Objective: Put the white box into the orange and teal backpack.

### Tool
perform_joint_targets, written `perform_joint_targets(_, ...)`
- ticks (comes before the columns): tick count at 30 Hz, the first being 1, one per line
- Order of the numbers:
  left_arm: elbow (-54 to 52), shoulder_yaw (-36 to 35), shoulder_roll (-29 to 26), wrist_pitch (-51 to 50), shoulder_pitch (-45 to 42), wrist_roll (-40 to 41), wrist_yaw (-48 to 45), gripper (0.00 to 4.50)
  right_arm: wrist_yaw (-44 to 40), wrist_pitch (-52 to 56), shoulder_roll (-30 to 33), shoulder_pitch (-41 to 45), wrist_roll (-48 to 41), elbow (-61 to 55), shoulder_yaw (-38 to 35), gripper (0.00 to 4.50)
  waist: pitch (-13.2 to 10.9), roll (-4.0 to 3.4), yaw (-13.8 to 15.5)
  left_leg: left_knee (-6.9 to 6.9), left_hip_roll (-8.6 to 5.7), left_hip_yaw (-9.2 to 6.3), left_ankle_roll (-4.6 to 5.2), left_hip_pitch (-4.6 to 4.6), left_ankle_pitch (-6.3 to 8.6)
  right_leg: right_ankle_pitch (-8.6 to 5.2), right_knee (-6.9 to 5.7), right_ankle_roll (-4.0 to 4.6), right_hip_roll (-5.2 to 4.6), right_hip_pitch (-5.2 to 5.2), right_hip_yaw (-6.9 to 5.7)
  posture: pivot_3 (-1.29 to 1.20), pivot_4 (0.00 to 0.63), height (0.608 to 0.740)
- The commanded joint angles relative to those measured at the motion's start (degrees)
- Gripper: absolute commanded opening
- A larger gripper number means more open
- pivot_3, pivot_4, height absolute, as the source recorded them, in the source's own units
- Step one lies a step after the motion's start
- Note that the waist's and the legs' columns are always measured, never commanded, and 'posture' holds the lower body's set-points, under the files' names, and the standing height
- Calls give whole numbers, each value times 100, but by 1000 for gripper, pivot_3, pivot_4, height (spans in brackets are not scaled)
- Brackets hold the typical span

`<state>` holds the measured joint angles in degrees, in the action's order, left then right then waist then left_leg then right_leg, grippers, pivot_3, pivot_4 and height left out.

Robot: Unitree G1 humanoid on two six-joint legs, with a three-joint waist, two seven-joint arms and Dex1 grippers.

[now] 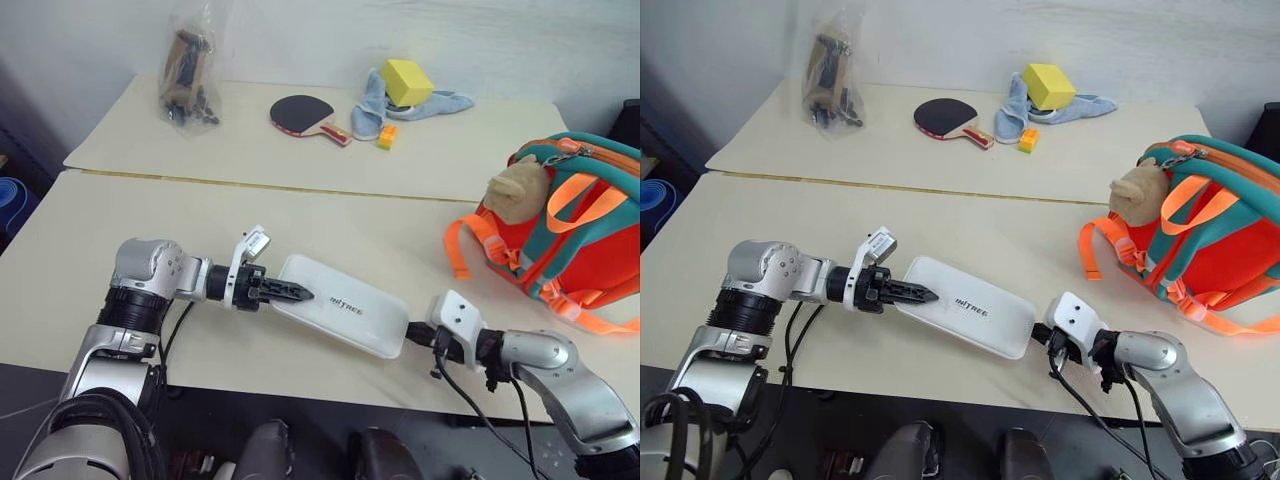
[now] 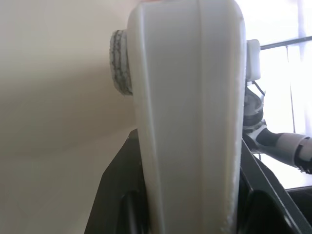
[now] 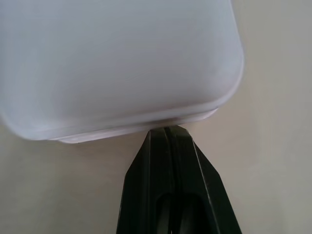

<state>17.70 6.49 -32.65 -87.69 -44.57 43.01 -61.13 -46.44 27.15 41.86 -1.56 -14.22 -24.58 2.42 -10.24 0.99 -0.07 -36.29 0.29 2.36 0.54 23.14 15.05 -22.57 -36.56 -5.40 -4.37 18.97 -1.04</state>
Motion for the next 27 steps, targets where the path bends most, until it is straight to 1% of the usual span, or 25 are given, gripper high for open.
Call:
perform_joint_targets(1, -329, -605, 40, -199, 56, 462, -60, 1378, 290, 320, -14, -491, -319, -566, -901, 168, -2, -2, 4, 2, 0, -3, -2, 2, -2, 0, 1, 0, 0, 1, -3, 0, 150, 740)
perform_joint_targets(2, -324, -847, 101, -254, 66, 534, 17, 1378, 280, 463, 3, -757, -506, -755, -1281, 357, -3, -4, 15, 3, 0, -6, -3, 4, -2, 0, 0, 0, 0, 1, -5, 0, 150, 740)
perform_joint_targets(4, -262, -1324, 234, -359, 31, 614, 243, 1378, 203, 771, 8, -1210, -965, -1084, -2073, 900, -4, -5, 21, 7, -1, -14, -5, 7, -3, 0, 2, 0, 1, 1, -13, 0, 150, 740)
perform_joint_targets(6, -287, -1725, 325, -414, 8, 617, 522, 1378, 174, 1057, -32, -1537, -1429, -1301, -2924, 1595, -4, -5, 21, 7, -3, -15, -4, 9, -4, 0, 3, 0, 1, 1, -16, 0, 150, 740)
perform_joint_targets(8, -460, -2095, 433, -318, 77, 597, 842, 1378, 233, 1360, -75, -1692, -1903, -1324, -3773, 2227, -5, -4, -2, 5, -4, -16, -2, 8, -6, 1, 1, -3, 1, -2, -17, 0, 150, 740)
perform_joint_targets(10, -592, -2464, 594, -193, 137, 596, 1171, 1378, 338, 1621, -73, -1681, -2299, -1245, -4347, 2990, -7, 0, -13, 6, -5, -16, -3, 3, -11, 4, -1, -8, 1, -4, -15, 0, 150, 740)
perform_joint_targets(11, -694, -2617, 674, -71, 177, 591, 1323, 1378, 386, 1731, -50, -1633, -2466, -1187, -4555, 3274, -7, 0, -13, 6, -5, -16, -4, 1, -15, 5, -6, -11, 1, -4, -15, 0, 150, 740)
perform_joint_targets(14, -1002, -2918, 893, 324, 289, 559, 1719, 1378, 526, 1891, 68, -1388, -2671, -944, -4746, 4384, -9, 3, -17, 11, -4, -16, -9, -9, -21, 6, -19, -12, 1, -4, -13, 0, 150, 740)
perform_joint_targets(15, -1060, -3005, 970, 401, 305, 572, 1850, 1378, 563, 1904, 107, -1290, -2676, -852, -4725, 4472, -9, 3, -16, 12, -4, -16, -10, -9, -22, 6, -21, -12, 1, -4, -13, 0, 150, 740)
perform_joint_targets(19, -1271, -3112, 1043, 700, 334, 627, 2103, 1378, 868, 2036, 180, -664, -2773, -454, -4518, 4472, -11, 6, -5, 14, -9, -16, -11, -8, -24, 6, -18, -12, 1, -2, -12, 0, 150, 740)
perform_joint_targets(27, -1435, -2997, 805, 1075, 377, 745, 1993, 1378, 1344, 2068, 287, 970, -2588, 759, -3784, 4472, -15, 4, -11, 13, -13, -12, -13, -5, -28, 6, -19, -13, 0, 1, -12, 0, 150, 740)
